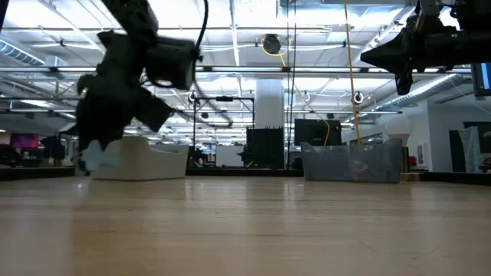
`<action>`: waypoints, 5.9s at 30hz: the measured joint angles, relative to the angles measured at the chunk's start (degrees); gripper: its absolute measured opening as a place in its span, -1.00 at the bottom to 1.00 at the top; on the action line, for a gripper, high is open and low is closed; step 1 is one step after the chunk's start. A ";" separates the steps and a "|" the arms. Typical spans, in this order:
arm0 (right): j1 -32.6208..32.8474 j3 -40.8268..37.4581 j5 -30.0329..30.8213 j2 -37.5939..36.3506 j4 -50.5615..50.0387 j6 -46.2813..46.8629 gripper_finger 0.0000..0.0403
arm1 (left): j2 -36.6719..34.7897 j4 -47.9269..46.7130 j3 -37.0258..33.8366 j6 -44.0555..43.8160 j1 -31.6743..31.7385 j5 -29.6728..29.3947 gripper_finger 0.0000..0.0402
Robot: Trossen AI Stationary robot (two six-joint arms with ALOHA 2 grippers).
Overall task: Pick and place Stapler, Stapler remover, tape
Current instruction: Put the blue staple remover into the black bin
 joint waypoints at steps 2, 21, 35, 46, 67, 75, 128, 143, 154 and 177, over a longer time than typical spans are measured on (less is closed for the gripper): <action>0.00 0.00 -0.60 0.00 0.00 1.69 -0.94 | 0.00 0.08 2.82 1.49 0.35 0.17 -0.79; 23.12 0.50 0.40 27.67 39.44 -9.00 -0.44 | -0.02 18.45 29.62 9.76 8.72 16.71 -0.72; 28.79 24.16 11.64 47.71 21.49 -42.43 -0.21 | -0.02 27.67 30.23 -1.93 9.52 25.24 -0.76; 28.79 30.03 13.39 47.63 5.96 -58.80 -0.03 | -0.02 27.93 30.23 -6.37 8.68 20.52 -0.74; 28.87 40.49 21.03 55.57 -9.77 -74.55 0.09 | 0.37 27.17 30.23 -13.03 4.75 4.25 -0.77; 29.87 43.54 20.79 58.84 -11.73 -80.67 0.09 | 0.90 23.13 30.20 -13.27 3.60 0.54 -0.68; 33.46 44.68 29.99 64.61 -11.91 -85.63 -0.80 | 3.41 23.65 30.18 -13.65 4.78 1.42 -0.60; 33.40 44.83 30.34 64.52 -14.23 -84.19 -0.80 | 3.45 22.98 30.15 -13.02 4.72 2.37 -0.07; 33.46 44.83 29.58 64.48 -14.31 -82.62 -0.80 | 3.54 21.05 30.09 -14.61 4.46 6.39 0.32; 33.24 44.72 28.02 64.61 -18.98 -79.73 -0.80 | 3.52 22.82 30.20 -15.59 9.12 2.34 0.32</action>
